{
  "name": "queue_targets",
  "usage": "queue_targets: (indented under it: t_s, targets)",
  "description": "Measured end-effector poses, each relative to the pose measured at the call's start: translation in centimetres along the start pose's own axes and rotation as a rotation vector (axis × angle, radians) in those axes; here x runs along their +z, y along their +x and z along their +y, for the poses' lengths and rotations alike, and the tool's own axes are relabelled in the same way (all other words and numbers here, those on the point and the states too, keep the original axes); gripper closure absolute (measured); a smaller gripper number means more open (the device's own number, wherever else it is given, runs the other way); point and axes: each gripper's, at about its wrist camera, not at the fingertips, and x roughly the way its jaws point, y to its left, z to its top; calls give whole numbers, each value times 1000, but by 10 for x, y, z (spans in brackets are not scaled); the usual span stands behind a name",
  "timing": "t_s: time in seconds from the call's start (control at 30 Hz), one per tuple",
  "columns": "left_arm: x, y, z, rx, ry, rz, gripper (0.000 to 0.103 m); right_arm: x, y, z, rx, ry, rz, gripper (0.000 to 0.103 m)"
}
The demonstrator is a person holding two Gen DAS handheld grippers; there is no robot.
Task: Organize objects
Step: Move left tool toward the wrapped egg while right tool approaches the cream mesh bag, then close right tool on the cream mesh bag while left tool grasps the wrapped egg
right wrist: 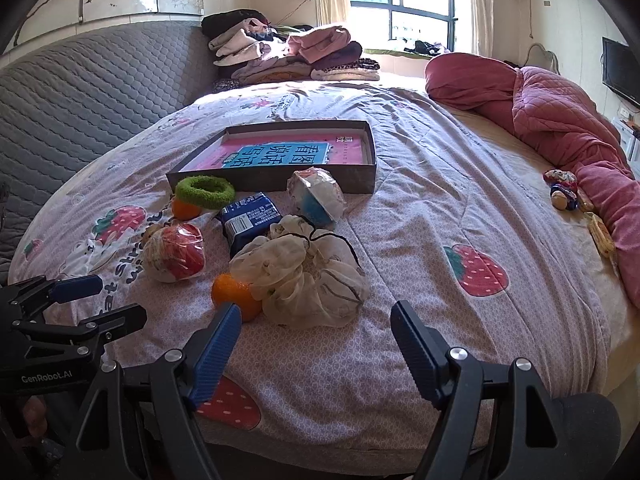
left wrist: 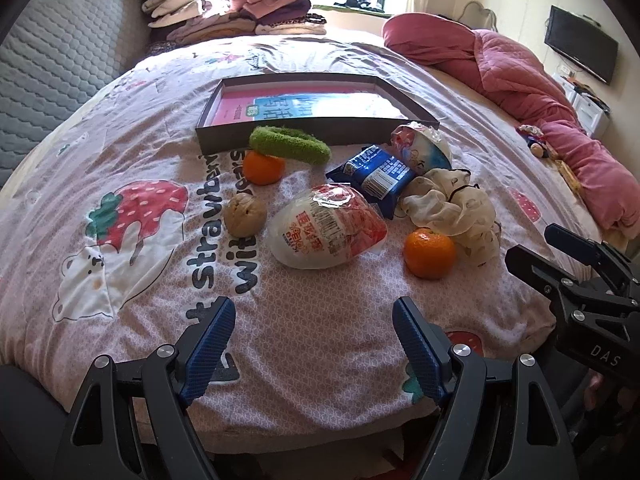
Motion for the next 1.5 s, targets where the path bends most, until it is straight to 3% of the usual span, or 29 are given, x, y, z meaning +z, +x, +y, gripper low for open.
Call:
queue_targets:
  t_s: [0.6,1.03,1.27,1.5]
  targets:
    - [24,33,9,11,32,-38,21,8,36,-6,18,-37,52,27]
    - [35,56,8,-39,60,-21,21,19,59,-4,24,-65,88,27]
    - [44,59,2,-72,79,-40,21,26,74,-4,45,-80,104,48]
    - [45,73,2,-118,67,0,25,26,76,-11,94,-45,93,73]
